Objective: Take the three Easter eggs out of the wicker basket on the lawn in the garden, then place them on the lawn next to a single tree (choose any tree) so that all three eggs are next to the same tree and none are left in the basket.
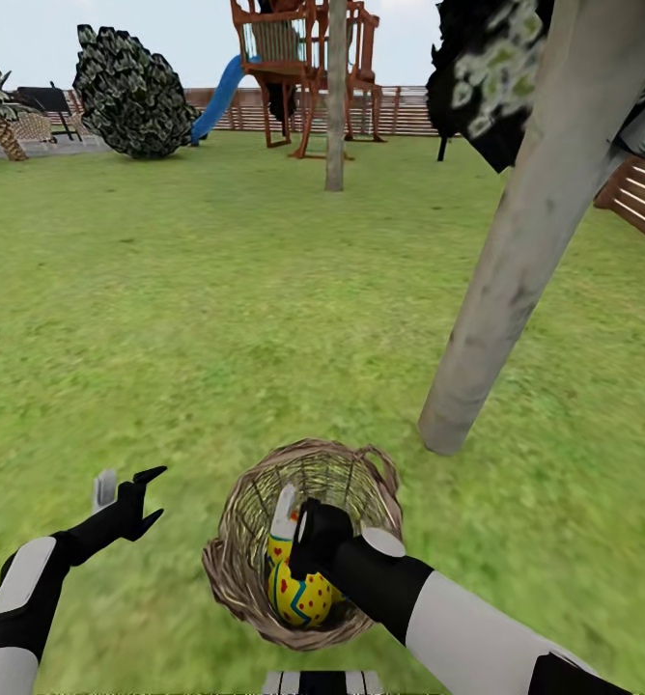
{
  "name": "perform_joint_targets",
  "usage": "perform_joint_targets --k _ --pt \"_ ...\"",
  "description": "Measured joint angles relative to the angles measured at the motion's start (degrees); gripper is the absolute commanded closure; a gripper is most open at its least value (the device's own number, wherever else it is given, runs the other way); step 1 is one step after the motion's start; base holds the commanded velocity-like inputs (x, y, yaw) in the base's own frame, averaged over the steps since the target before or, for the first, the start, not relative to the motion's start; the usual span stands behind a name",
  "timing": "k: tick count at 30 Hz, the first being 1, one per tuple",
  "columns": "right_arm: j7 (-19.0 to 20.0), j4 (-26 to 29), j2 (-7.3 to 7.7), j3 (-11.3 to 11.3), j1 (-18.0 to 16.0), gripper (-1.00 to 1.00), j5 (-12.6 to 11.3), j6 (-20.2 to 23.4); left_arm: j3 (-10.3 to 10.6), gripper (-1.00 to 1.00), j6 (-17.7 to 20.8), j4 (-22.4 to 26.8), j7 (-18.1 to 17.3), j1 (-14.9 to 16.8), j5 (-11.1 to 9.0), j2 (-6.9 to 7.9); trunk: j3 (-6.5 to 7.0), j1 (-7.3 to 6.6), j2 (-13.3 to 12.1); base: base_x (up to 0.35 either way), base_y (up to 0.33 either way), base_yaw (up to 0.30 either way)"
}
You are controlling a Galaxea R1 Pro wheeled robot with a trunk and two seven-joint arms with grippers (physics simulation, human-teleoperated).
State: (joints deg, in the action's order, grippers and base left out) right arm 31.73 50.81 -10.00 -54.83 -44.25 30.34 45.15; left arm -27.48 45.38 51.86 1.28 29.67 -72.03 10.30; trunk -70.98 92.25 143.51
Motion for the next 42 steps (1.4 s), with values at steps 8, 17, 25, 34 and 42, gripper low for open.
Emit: perform_joint_targets --k 8,17,25,34,42 --pt "1.9 0.0 0.00 0.2 0.0 -1.00 -0.8 -0.1 0.0 -1.00 0.0 0.0 0.0 0.0 0.0 0.00 -1.77 0.21 0.1 0.000 0.000 0.000" --pt "6.1 0.8 0.00 2.5 -0.1 -1.00 -0.7 -0.2 0.0 -1.00 0.0 0.0 0.0 0.0 0.0 0.00 -3.55 0.41 0.2 0.000 0.000 0.000" --pt "6.0 1.4 0.00 2.6 -0.1 -1.00 -0.7 -0.2 0.1 -1.00 -0.1 -0.1 0.0 0.0 0.1 0.00 -4.43 0.51 0.3 0.000 0.000 0.000" --pt "5.9 3.0 0.00 2.6 -0.1 -1.00 -0.7 -0.2 0.1 -1.00 -0.4 -0.1 0.0 0.0 0.1 0.00 -5.99 0.69 0.4 0.000 0.000 0.000" --pt "5.6 3.9 0.00 2.7 -0.1 -1.00 -0.4 -0.1 0.1 -1.00 -0.4 -0.1 0.0 0.0 0.1 0.00 -7.76 0.90 0.5 0.000 0.000 0.000"
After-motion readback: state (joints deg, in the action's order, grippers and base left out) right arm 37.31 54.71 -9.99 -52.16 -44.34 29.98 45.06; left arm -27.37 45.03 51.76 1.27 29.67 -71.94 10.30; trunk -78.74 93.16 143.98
